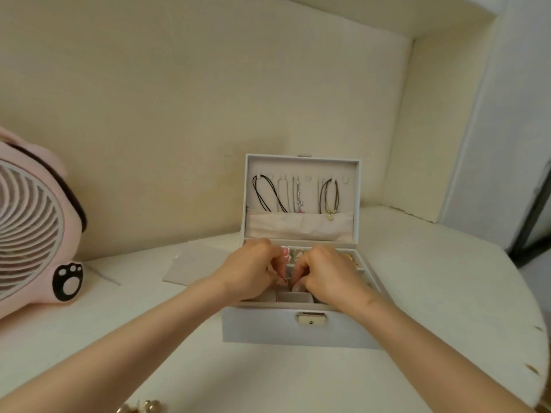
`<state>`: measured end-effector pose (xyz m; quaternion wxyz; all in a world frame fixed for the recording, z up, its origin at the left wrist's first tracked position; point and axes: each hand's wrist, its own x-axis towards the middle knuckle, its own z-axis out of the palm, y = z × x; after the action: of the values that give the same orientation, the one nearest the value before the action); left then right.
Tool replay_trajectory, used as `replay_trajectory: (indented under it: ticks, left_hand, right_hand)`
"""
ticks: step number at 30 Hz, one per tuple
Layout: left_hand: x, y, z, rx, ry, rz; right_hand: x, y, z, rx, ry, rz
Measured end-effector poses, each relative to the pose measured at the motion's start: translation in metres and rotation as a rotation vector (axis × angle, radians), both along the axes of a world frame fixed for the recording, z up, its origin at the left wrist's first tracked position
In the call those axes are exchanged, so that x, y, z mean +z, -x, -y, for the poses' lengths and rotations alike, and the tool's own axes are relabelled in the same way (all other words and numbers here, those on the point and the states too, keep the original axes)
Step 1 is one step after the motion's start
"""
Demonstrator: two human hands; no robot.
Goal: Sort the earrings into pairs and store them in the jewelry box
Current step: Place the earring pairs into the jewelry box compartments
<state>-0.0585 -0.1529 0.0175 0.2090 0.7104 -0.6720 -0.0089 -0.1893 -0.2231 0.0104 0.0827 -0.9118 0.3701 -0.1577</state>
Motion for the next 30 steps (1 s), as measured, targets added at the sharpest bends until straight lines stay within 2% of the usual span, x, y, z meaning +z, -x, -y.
replay_trajectory:
  ticks: [5, 10, 14, 16, 22, 25, 30]
  left_hand:
    - [0.004, 0.000, 0.014, 0.044, -0.114, -0.016]
    - [0.005, 0.008, 0.025, 0.118, -0.229, 0.034]
    - [0.000, 0.015, 0.026, 0.141, -0.223, 0.111]
    - [0.001, 0.017, 0.024, 0.147, -0.187, 0.150]
    - [-0.005, 0.018, 0.018, 0.120, -0.058, 0.193]
    - [-0.005, 0.013, 0.009, 0.093, -0.055, 0.136]
    - [0.007, -0.003, -0.034, 0.102, 0.109, 0.072]
  right_hand:
    - [0.001, -0.004, 0.002, -0.039, 0.093, -0.054]
    - [0.001, -0.009, 0.002, -0.129, 0.071, -0.119]
    - [0.001, -0.007, 0.000, -0.136, 0.041, -0.098]
    - [0.003, -0.001, -0.001, -0.124, 0.036, -0.049]
    - [0.013, 0.024, -0.006, -0.140, 0.031, 0.293]
    - [0.014, 0.032, -0.015, -0.087, 0.000, 0.350]
    - [0.007, 0.026, -0.058, 0.139, -0.128, 0.408]
